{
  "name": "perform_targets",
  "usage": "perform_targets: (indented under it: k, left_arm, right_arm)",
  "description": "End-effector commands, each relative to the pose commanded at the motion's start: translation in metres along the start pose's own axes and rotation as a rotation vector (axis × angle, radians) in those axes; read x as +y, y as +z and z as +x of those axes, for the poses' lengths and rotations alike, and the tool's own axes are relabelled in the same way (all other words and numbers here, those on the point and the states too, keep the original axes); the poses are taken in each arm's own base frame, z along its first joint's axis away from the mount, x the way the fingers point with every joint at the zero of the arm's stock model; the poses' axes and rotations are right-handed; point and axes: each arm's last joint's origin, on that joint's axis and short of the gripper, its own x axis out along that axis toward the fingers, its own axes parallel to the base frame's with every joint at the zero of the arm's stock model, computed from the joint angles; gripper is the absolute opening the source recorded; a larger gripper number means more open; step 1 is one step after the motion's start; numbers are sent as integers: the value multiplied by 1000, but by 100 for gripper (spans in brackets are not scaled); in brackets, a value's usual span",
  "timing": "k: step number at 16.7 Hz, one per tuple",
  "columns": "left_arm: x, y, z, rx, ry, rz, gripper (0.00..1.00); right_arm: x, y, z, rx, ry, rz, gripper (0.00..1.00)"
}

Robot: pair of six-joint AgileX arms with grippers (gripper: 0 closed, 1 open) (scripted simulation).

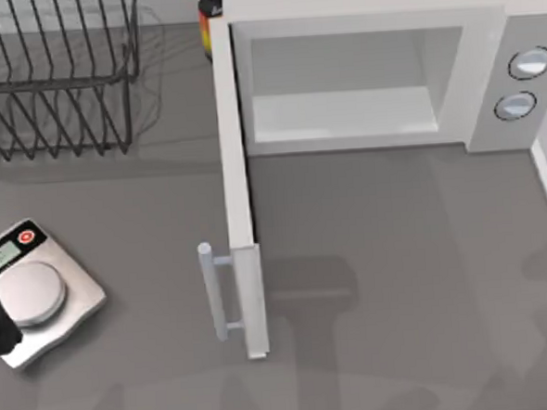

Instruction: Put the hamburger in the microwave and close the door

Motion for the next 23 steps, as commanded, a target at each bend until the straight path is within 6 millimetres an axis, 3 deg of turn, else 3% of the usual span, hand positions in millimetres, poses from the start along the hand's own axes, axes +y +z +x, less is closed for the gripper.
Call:
perform_targets:
  k: [4,9,18,23]
  left_arm:
    - [0,0,0,0,0,0,100]
    - [0,0,0,0,0,0,100]
    - [0,0,0,0,0,0,100]
    - [0,0,0,0,0,0,100]
  right_arm:
    - [-6,17,25,321,264,-263,100]
    - [-11,32,48,518,525,-481,100]
    - [-11,32,58,560,591,-525,100]
    - [3,10,89,552,585,-528,100]
